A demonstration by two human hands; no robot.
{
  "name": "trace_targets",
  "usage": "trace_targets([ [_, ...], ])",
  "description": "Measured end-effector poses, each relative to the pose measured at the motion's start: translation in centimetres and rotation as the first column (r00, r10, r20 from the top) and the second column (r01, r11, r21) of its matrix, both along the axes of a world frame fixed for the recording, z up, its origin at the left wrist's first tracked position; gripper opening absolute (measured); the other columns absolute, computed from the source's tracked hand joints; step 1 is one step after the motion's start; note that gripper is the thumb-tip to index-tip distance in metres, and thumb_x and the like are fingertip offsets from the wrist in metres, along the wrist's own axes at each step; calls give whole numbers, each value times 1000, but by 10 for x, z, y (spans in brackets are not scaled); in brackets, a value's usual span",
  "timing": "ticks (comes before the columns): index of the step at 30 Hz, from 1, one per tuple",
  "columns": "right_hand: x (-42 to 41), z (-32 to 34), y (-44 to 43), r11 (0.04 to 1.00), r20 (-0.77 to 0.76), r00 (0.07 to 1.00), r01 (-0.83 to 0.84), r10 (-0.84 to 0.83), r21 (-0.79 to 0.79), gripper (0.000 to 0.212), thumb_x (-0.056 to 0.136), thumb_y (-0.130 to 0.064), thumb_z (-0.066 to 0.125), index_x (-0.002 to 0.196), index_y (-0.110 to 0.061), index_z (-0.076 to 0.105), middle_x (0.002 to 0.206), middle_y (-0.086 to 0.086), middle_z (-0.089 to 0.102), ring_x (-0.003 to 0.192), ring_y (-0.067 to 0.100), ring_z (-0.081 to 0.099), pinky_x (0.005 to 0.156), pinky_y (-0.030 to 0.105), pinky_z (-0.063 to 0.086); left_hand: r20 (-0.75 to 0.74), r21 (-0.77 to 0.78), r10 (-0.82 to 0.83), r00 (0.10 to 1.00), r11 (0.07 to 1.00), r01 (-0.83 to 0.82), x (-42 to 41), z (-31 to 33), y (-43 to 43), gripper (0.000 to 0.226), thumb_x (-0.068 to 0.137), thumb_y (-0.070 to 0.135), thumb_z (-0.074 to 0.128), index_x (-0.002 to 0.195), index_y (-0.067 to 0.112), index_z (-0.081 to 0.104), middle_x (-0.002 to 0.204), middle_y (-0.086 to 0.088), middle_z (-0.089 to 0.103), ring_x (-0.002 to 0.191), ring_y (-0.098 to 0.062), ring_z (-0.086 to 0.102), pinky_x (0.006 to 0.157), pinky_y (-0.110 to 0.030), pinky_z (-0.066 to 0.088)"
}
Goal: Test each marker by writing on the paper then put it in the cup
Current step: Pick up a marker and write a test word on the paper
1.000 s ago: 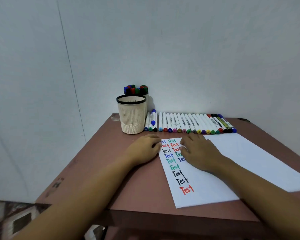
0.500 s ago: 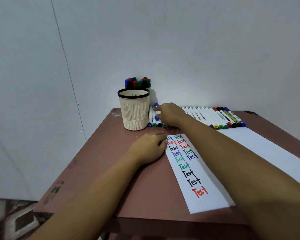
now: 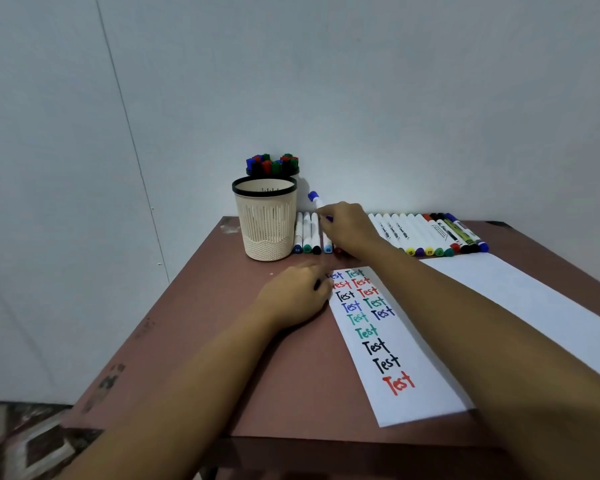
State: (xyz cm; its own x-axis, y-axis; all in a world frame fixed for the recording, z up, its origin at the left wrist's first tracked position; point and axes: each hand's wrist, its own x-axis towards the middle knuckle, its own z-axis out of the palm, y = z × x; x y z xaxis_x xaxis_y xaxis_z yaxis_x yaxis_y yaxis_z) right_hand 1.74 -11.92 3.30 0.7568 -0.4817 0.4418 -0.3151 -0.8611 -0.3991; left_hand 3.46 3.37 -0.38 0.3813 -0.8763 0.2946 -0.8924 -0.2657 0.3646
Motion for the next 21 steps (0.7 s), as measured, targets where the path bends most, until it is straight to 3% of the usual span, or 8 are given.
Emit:
trace_targets([
  [3,-35,7,6,977,182,982,14,-54,213,31,92,-11,49,118,-7,66,112,11,69,106,24,61,89,27,44,-64,-113,7,998,993,-14,2,2,-1,36,96,19,41,130,19,51,127,-2,56,117,-17,49,91,-21,35],
  [5,-62,8,11,914,259,962,-21,-93,406,29,90,-9,50,113,-11,68,95,7,70,93,22,65,90,34,51,-47,-195,46,998,979,-55,1,3,-1,37,96,17,43,132,14,49,129,-6,52,119,-18,47,87,-14,28],
  [7,-91,10,17,835,313,943,-83,-110,544,26,90,-5,49,104,-13,69,83,7,66,76,21,64,82,39,57,-9,-294,55,998,954,-55,-3,4,1,38,95,14,46,133,9,48,129,-9,50,118,-19,46,87,-9,24],
  [9,-119,11,24,803,334,939,-134,-85,581,24,90,0,48,96,-14,67,82,9,66,69,18,62,73,31,56,68,-366,53,996,930,-24,-5,5,2,40,91,11,51,131,6,49,128,-11,48,118,-21,47,94,-13,29],
  [11,-141,7,33,801,331,942,-160,-51,577,26,91,1,46,92,-15,66,78,5,66,68,14,62,68,25,56,182,-381,38,983,924,35,-5,4,2,45,88,17,55,130,3,49,127,-14,49,116,-26,49,97,-27,38],
  [15,-157,-5,48,747,373,928,-238,-15,621,31,92,2,46,84,-18,68,76,4,66,65,10,62,69,28,56,368,-228,-39,929,965,131,-10,5,1,58,85,40,46,130,4,49,119,-12,56,104,-25,56,89,-35,44],
  [19,-152,-7,53,683,446,895,-325,-2,654,28,94,0,47,85,-16,67,78,4,65,68,11,62,66,23,55,353,-169,-75,933,975,142,-15,6,0,57,88,44,30,125,7,53,102,-9,62,89,-26,59,77,-37,43],
  [21,-150,-7,52,553,522,852,-418,-36,721,15,94,-7,53,94,-16,65,75,4,65,68,12,62,66,24,56,310,-204,-83,947,967,151,-17,7,0,51,90,41,33,118,4,56,97,-11,62,82,-28,58,71,-38,44],
])
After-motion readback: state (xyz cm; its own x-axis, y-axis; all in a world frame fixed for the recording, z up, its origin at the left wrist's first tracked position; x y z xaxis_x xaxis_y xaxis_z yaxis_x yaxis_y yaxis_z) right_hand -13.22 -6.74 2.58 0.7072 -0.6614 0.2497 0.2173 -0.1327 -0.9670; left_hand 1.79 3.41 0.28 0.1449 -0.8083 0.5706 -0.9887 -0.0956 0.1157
